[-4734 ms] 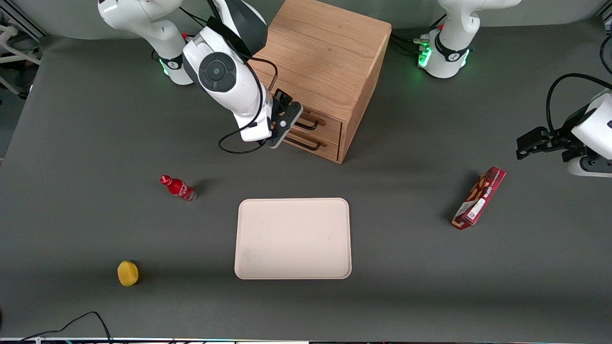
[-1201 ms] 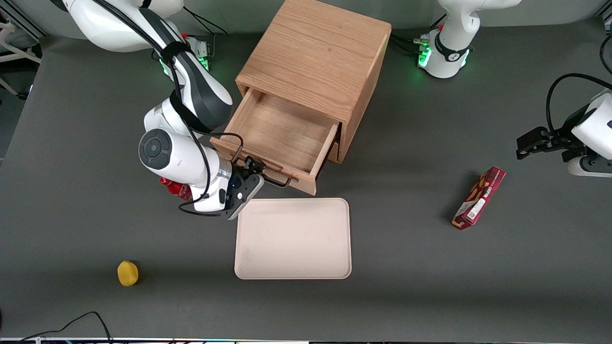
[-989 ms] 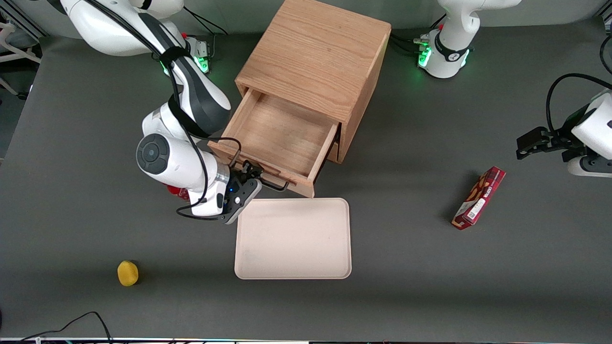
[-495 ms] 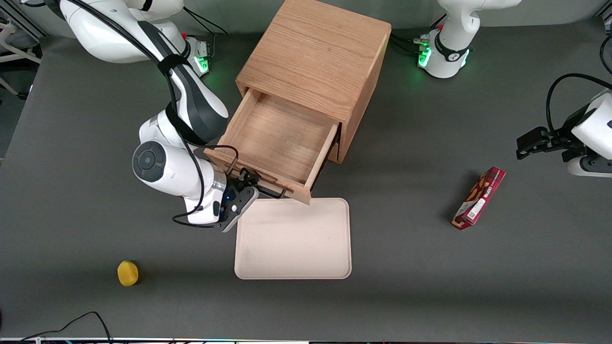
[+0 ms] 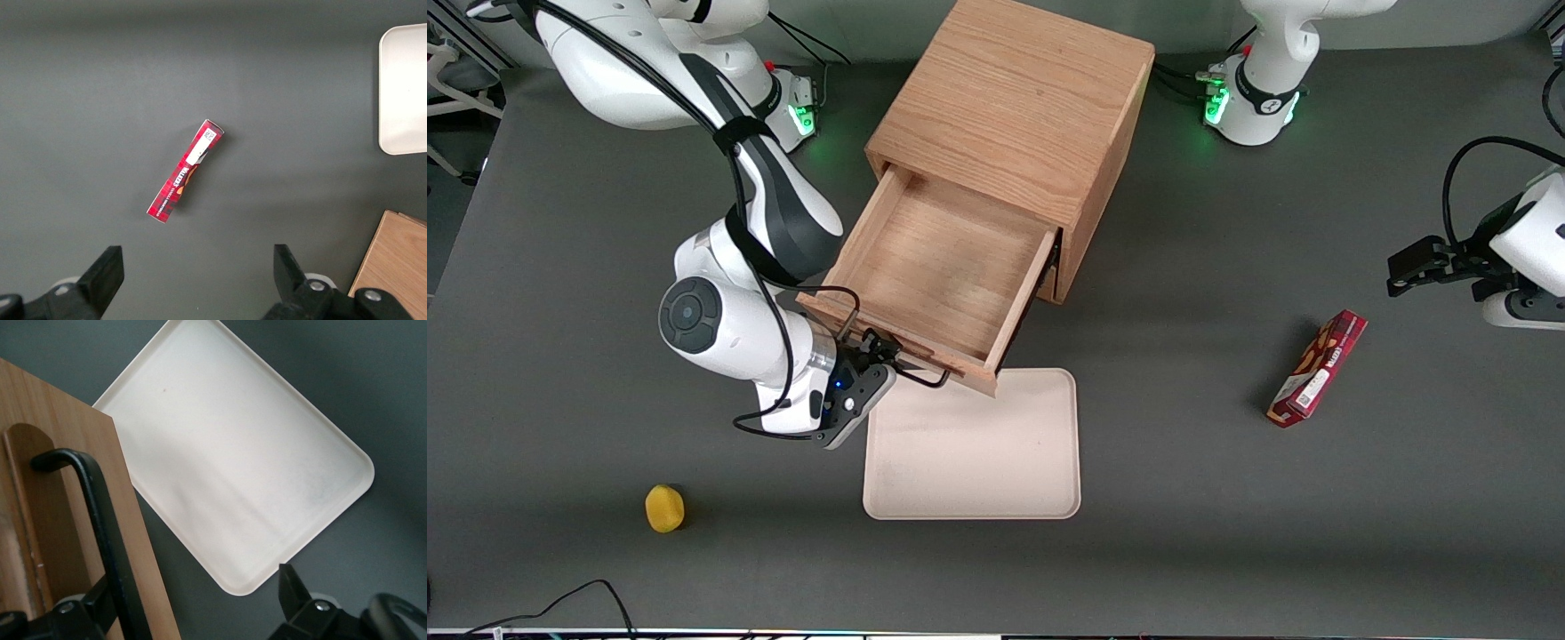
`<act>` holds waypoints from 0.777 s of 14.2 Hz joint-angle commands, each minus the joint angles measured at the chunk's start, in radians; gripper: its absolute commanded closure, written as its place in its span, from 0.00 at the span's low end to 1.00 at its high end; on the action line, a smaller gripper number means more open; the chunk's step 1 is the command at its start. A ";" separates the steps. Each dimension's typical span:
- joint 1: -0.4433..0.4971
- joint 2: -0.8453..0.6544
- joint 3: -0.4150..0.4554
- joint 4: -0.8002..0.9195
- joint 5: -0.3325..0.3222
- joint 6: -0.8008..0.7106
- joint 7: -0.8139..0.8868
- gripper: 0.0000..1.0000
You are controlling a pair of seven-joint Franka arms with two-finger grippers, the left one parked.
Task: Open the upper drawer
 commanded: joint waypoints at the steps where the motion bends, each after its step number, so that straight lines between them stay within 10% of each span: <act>1: -0.017 0.036 0.003 0.071 -0.018 -0.037 -0.033 0.00; 11: -0.028 0.036 -0.003 0.166 -0.029 -0.188 -0.036 0.00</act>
